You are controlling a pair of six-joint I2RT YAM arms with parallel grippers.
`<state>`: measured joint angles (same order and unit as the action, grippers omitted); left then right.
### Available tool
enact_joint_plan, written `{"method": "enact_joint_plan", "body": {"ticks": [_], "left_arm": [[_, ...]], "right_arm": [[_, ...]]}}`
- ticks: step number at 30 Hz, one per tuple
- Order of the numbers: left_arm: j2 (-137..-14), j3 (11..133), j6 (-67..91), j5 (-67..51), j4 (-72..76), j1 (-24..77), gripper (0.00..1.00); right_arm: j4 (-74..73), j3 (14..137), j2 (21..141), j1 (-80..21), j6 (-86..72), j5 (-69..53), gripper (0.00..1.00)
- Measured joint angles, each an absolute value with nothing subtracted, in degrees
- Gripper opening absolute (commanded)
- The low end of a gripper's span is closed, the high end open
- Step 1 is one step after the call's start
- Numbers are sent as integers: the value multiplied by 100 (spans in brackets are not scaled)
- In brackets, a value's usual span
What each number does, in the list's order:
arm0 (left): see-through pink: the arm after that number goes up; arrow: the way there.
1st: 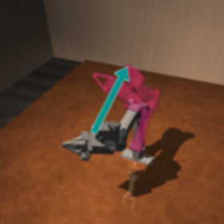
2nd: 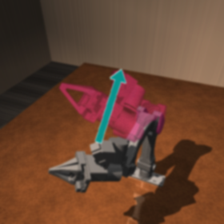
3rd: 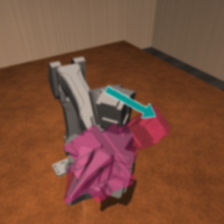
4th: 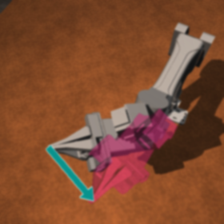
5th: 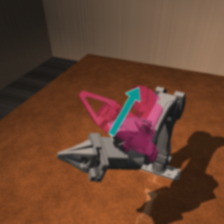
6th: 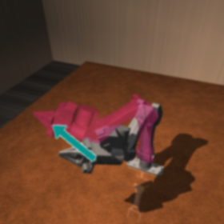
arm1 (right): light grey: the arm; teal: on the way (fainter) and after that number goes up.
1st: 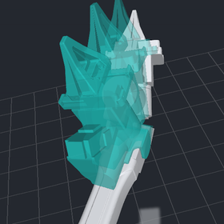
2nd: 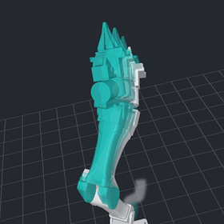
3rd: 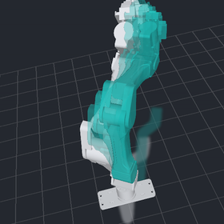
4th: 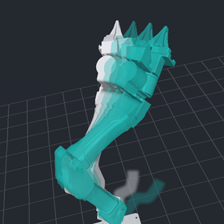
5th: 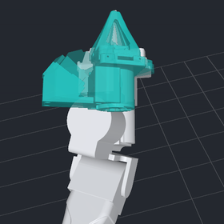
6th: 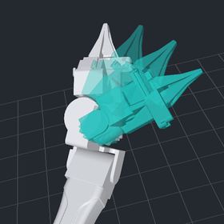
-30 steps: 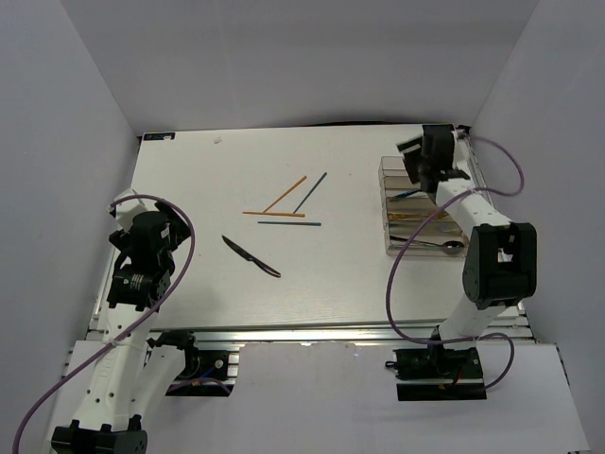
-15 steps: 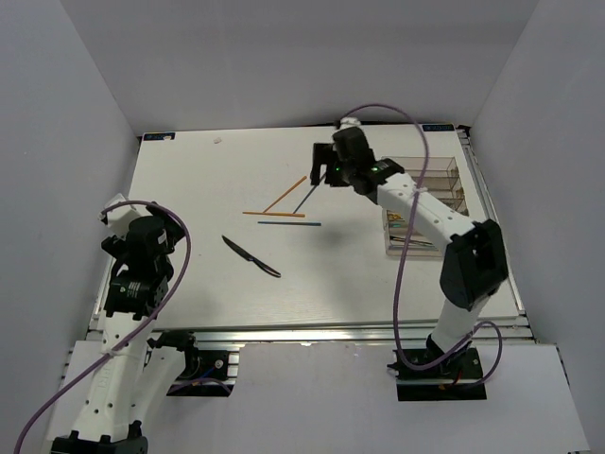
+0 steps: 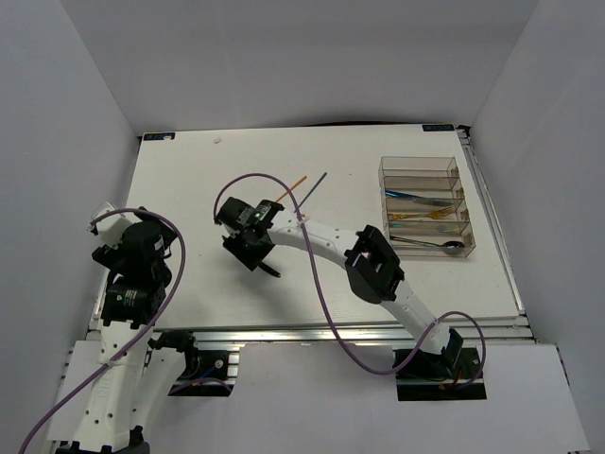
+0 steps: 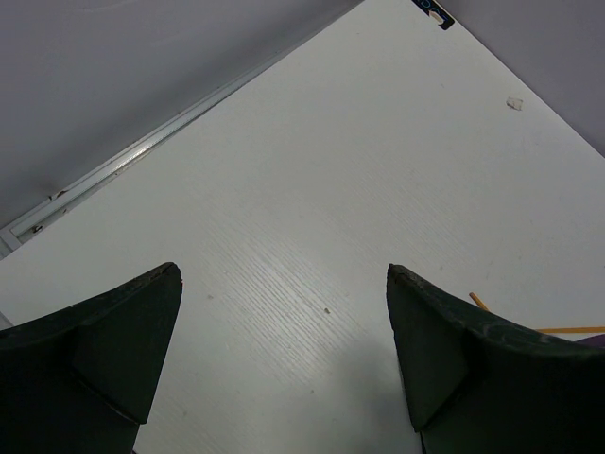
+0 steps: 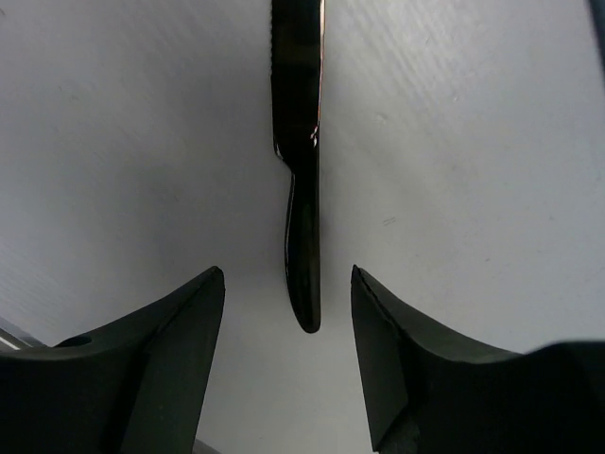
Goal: Sort the eating utensils into containers
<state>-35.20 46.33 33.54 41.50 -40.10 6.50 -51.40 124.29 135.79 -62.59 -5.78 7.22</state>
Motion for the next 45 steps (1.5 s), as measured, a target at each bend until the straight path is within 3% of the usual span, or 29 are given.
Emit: {"method": "enact_joint_plan", "body": {"ticks": [19, 23, 25, 27, 28, 36, 45], "left_arm": [[-3518, 4633, 3352, 4150, -4010, 650, 98], [-3507, 4633, 3352, 4150, -4010, 648, 98], [-3498, 4633, 3352, 4150, -4010, 648, 98], [-3485, 4633, 3352, 4147, -4010, 648, 98], [-3481, 4633, 3352, 4147, -4010, 650, 98], [-3450, 4633, 3352, 4147, -4010, 650, 98], [-3389, 4633, 3352, 4141, -4010, 650, 98]], "right_arm": [[-5535, 12361, 13885, -6191, -209, 329, 51], [-5527, 12396, 14016, -6191, -150, 325, 30], [-5531, 12394, 14020, -6191, -132, 340, 26], [-5509, 12366, 14020, -6189, -115, 342, 4], [-5502, 12350, 14009, -6187, -110, 353, 1], [-5214, 12009, 13808, -6176, -148, 294, 0], [-4268, 10477, 12774, -5898, -602, -132, 0]]}}
